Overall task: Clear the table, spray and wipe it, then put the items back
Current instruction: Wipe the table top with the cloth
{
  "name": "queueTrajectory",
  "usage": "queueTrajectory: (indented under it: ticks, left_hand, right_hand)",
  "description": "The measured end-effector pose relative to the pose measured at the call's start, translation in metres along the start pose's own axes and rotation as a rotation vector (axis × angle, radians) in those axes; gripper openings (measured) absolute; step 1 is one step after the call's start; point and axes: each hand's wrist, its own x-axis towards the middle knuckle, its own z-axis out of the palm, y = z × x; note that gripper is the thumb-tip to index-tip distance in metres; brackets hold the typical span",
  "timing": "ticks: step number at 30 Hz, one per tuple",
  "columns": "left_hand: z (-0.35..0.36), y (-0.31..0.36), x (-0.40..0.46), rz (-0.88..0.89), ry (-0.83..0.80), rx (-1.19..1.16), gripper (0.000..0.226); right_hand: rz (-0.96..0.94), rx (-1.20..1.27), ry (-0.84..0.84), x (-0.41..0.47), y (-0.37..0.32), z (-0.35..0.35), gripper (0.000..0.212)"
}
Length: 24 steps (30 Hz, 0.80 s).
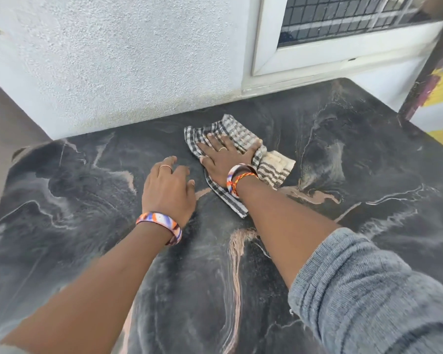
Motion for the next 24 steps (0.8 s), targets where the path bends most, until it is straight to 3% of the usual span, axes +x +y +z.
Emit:
queueTrajectory:
  ticks: [13, 24]
  left_hand:
    - [-0.008, 0.006, -0.063, 0.204, -0.064, -0.035, 0.034]
    - [-0.023, 0.014, -0.110, 0.227, -0.041, -0.045, 0.031]
  right_hand:
    - [0.283, 0.039, 0.042, -0.122, 0.002, 0.013, 0.048]
    - [0.377, 0.097, 0.031, -0.197, -0.005, 0.017, 0.048]
